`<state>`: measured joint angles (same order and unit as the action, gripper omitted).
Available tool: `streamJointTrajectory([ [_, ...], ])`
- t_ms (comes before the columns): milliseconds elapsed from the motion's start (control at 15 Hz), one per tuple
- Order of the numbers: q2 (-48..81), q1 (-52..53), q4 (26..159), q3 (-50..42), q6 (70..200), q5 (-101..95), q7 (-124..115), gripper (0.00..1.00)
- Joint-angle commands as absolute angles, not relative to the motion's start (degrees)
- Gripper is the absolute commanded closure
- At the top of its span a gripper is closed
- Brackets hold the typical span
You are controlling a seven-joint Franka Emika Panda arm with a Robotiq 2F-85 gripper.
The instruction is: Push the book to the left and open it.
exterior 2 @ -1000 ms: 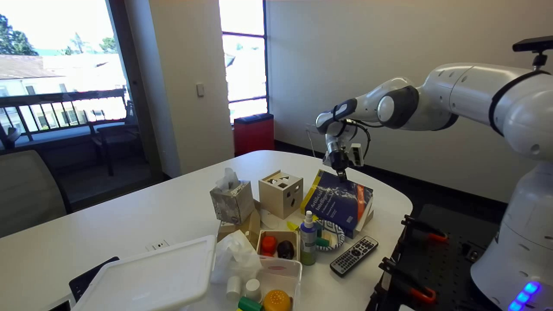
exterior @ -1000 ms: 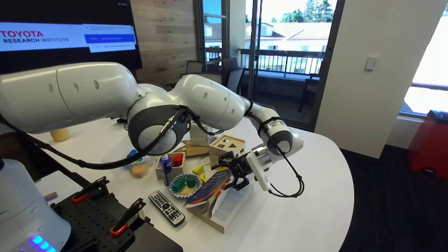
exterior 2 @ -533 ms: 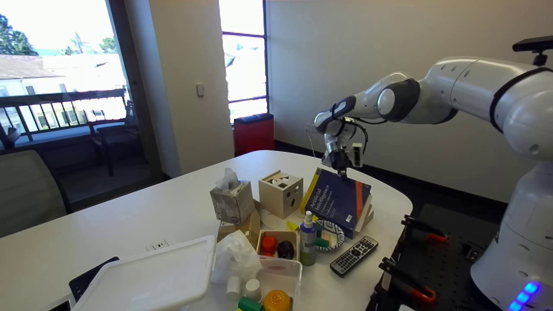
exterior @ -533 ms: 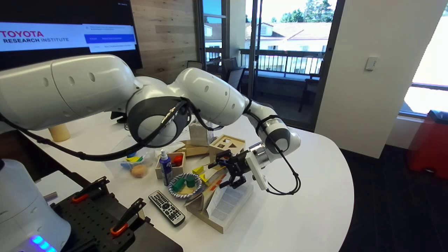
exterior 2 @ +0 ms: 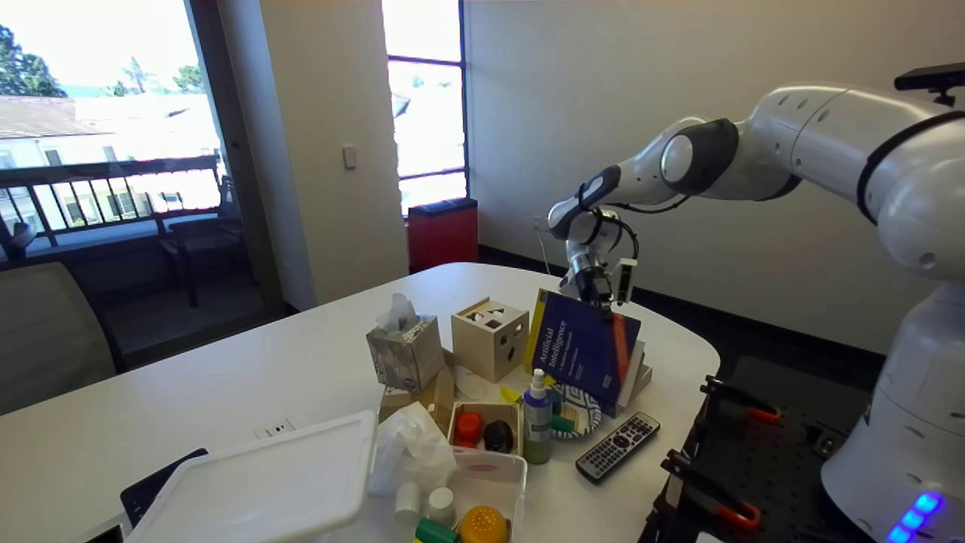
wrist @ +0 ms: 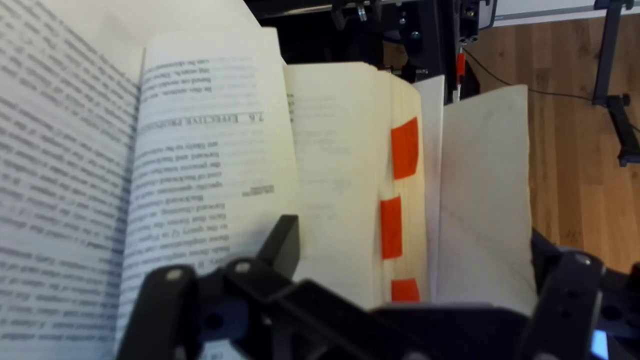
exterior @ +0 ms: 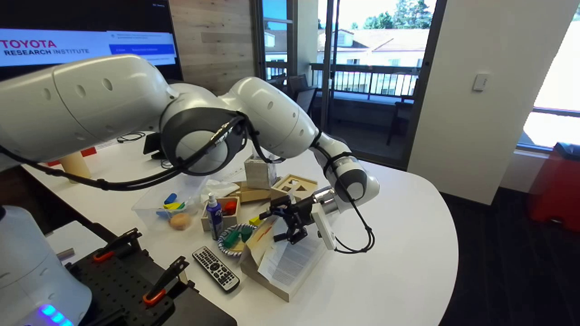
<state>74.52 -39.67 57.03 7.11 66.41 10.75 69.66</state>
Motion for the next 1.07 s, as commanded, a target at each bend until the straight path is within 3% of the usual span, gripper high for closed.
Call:
streamJointTrajectory([
  [0,67.78,-39.86,69.33,7.90,71.08,10.83,73.10,0.00],
  [1000,59.14,-33.27,88.32,4.20,77.55,13.44,78.09,0.00],
])
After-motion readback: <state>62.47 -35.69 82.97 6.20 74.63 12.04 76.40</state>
